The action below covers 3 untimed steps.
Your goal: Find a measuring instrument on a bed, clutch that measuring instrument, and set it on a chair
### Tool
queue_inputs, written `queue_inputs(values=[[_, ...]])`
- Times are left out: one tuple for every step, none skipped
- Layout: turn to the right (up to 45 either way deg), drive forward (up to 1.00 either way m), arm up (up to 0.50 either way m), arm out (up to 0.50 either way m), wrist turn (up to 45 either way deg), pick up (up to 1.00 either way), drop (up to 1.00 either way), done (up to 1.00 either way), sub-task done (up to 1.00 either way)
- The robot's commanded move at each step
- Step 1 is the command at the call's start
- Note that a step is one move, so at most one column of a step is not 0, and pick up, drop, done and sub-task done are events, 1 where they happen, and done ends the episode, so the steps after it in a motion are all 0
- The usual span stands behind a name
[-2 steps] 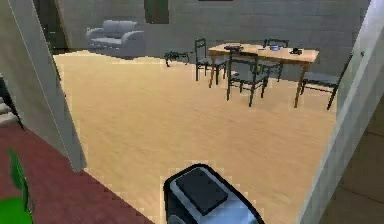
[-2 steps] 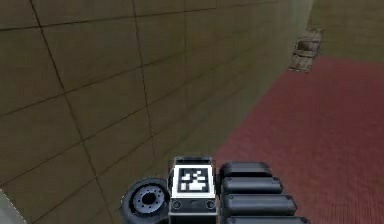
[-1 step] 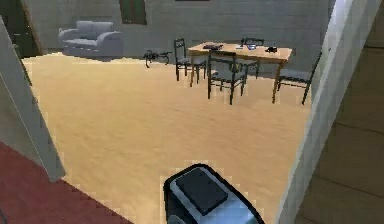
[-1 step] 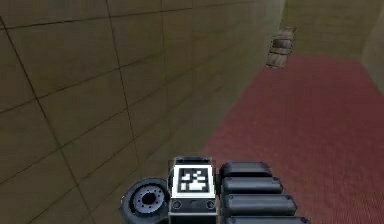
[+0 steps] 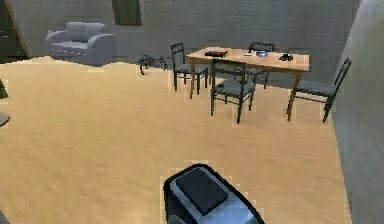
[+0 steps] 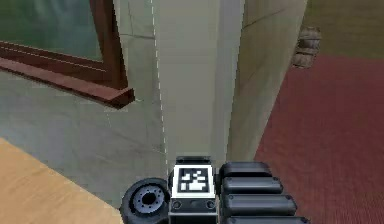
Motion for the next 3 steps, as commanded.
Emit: queue_inputs(values=[[0.0, 1.00, 0.00, 0.00, 0.0, 0.00, 0.00, 0.00, 0.00], [-3.0, 0.00, 0.00, 0.00, 0.0, 0.00, 0.00, 0.00, 0.00], [0.0, 1.00, 0.00, 0.00, 0.0, 0.00, 0.00, 0.00, 0.00]])
